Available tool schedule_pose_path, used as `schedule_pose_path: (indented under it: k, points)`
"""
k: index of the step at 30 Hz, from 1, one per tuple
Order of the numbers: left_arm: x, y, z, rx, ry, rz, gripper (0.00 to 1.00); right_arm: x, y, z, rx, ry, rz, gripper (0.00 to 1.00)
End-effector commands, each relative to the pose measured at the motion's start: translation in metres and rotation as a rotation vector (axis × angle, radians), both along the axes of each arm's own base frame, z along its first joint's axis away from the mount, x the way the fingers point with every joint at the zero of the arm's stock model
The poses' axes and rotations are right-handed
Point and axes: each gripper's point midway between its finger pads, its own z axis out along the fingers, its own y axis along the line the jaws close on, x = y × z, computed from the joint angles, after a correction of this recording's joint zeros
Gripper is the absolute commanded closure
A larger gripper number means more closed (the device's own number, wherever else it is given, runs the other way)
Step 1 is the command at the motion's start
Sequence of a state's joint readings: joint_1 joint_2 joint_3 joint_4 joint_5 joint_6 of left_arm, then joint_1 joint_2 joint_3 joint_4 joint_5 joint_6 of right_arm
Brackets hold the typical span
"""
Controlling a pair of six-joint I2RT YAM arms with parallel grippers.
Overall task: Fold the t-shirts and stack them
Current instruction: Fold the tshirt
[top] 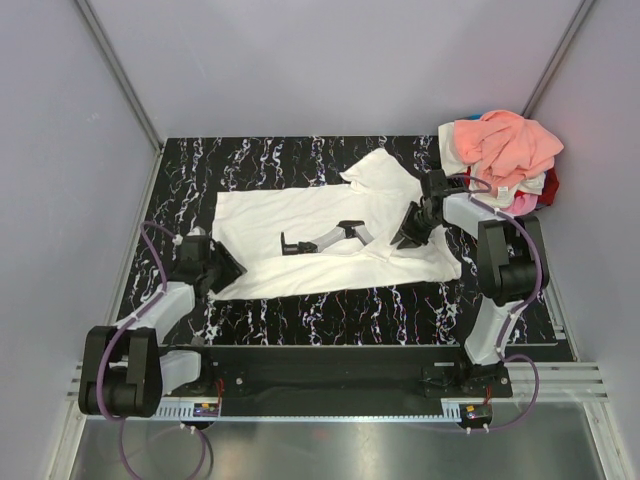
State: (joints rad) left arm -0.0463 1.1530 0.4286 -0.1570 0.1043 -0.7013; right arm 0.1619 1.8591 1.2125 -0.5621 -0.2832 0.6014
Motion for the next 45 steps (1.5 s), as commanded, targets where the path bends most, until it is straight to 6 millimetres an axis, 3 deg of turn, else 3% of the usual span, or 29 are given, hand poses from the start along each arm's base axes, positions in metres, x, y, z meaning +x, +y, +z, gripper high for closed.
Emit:
schedule_pose_path:
  k: [1, 9, 16, 20, 31, 33, 34, 35, 45]
  points:
    - [0.026, -0.002, 0.014, -0.002, -0.119, 0.003, 0.48, 0.019, 0.012, 0.007, 0.033, -0.045, 0.009, 0.67]
    - [0.027, -0.004, 0.011, -0.005, -0.109, -0.001, 0.50, 0.020, 0.014, -0.009, 0.026, -0.020, 0.003, 0.62]
    - [0.028, -0.004, 0.009, -0.006, -0.101, -0.002, 0.50, 0.022, 0.020, -0.016, 0.032, -0.015, 0.005, 0.65]
    - [0.028, -0.006, 0.007, -0.003, -0.094, -0.006, 0.51, 0.025, 0.024, -0.011, 0.034, -0.023, 0.011, 0.76]
    - [0.029, -0.007, 0.007, 0.004, -0.088, -0.007, 0.53, 0.022, 0.028, 0.009, 0.019, -0.040, 0.041, 0.80]
    - [0.028, -0.007, 0.005, 0.004, -0.083, -0.008, 0.54, 0.023, 0.029, 0.013, 0.017, -0.042, 0.047, 0.86]
    - [0.029, -0.007, 0.006, 0.005, -0.086, -0.007, 0.54, 0.023, 0.031, 0.015, 0.020, -0.047, 0.052, 0.97]
    - [0.029, -0.007, 0.006, 0.005, -0.083, -0.007, 0.54, 0.025, 0.031, 0.017, 0.021, -0.048, 0.052, 1.00]
    - [0.030, -0.007, 0.004, 0.006, -0.074, -0.009, 0.55, 0.046, 0.040, 0.028, 0.022, -0.045, 0.073, 1.00]
